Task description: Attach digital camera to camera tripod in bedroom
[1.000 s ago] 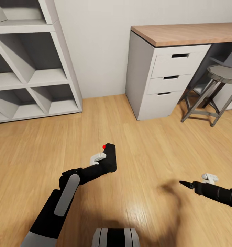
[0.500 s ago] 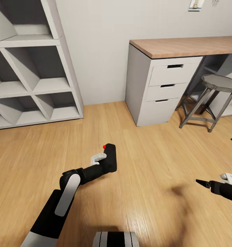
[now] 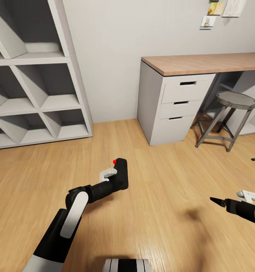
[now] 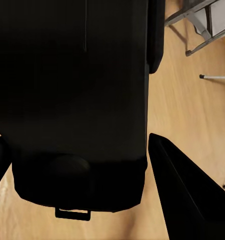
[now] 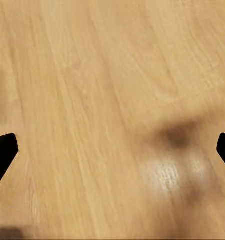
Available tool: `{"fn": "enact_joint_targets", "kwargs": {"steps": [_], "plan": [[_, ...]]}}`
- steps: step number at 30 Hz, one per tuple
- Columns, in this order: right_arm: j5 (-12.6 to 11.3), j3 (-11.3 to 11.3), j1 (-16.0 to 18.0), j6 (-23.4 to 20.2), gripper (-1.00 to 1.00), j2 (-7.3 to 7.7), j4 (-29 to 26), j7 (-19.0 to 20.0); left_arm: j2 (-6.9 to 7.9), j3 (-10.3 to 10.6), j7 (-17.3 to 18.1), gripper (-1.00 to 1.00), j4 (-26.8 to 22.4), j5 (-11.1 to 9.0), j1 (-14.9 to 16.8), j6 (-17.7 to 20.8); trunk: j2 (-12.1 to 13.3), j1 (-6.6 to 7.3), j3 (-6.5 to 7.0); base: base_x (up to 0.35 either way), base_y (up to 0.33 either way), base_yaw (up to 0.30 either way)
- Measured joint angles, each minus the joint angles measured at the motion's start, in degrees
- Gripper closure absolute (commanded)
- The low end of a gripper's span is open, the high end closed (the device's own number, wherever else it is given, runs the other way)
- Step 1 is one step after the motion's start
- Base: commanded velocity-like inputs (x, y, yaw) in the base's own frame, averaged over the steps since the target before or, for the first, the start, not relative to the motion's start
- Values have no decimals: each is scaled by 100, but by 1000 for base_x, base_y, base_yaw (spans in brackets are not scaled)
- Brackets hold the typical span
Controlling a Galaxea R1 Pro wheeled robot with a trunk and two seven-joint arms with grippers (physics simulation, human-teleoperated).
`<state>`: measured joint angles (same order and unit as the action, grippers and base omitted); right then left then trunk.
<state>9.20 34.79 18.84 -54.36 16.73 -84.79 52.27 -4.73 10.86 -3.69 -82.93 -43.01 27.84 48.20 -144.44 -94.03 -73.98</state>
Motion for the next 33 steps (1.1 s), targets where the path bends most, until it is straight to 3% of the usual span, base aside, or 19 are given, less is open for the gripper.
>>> {"fn": "enact_joint_targets", "kwargs": {"steps": [6, 8, 10, 18, 23, 27, 33], "plan": [[7, -6, 0, 43, -100, -447, 49, -5, 3, -2, 0, 100, 9, -4, 0, 0, 8, 15, 133, 0, 0, 0], [134, -10, -1, 50, -100, -779, 59, 1, 7, -5, 3, 100, 8, -7, 0, 1, 11, 20, 177, 0, 0, 0], [231, -13, 0, 56, -100, -865, 61, 8, 8, -9, 9, 100, -5, -12, 0, 9, 13, 26, 222, 0, 0, 0], [345, -85, 0, 53, -100, -937, 77, 24, 17, -19, 14, 100, -12, -10, 0, 16, 24, 46, 399, 0, 0, 0], [357, -312, 20, 55, -100, -947, 75, 65, 30, -26, 20, 100, -9, -20, 0, 17, 31, 59, 510, 0, 0, 0], [359, -639, 42, 57, -100, -950, 77, 134, 34, -28, 23, 100, -14, -26, 0, 17, 36, 70, 599, 0, 0, 0], [336, -828, 51, 59, -100, -948, 80, 226, 35, -35, 30, 100, -15, -28, -1, 17, 44, 85, 732, 0, 0, 0]]}}
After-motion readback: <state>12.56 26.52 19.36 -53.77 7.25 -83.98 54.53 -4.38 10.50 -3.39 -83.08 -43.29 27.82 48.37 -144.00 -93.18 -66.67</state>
